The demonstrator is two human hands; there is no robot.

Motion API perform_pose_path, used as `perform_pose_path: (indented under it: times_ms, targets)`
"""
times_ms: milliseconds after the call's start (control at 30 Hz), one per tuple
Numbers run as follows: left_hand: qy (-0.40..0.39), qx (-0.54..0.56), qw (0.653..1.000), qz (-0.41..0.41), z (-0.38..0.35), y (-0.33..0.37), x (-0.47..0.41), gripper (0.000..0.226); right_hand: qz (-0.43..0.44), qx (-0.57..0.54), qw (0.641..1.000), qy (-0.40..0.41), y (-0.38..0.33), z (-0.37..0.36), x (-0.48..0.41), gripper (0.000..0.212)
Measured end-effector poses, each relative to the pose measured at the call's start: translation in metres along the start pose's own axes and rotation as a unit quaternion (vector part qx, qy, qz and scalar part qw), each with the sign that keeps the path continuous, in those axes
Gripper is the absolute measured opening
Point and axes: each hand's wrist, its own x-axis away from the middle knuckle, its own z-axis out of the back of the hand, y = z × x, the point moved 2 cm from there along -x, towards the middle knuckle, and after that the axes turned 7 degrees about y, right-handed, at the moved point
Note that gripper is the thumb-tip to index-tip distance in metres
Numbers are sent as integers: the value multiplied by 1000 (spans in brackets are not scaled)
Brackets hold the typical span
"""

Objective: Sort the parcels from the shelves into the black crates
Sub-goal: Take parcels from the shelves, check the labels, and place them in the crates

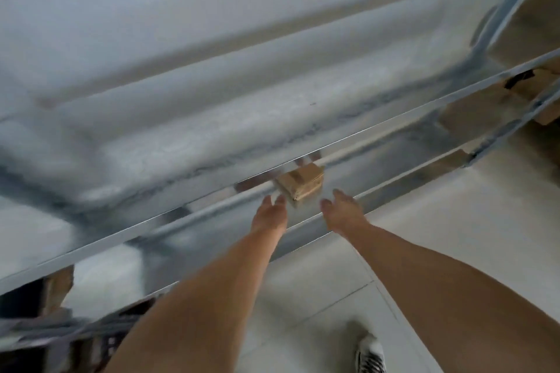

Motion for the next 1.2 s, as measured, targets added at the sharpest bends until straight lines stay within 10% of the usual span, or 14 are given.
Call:
perform_pose_path:
  times_ms: [567, 1200]
  targets:
    - [48, 449, 884, 118, -159, -12, -193, 42, -2, -290, 949, -121, 24, -115, -270, 60]
    - [108, 471, 856, 181, -65, -60, -23, 57, -114, -333, 910, -217, 33, -43, -93, 63]
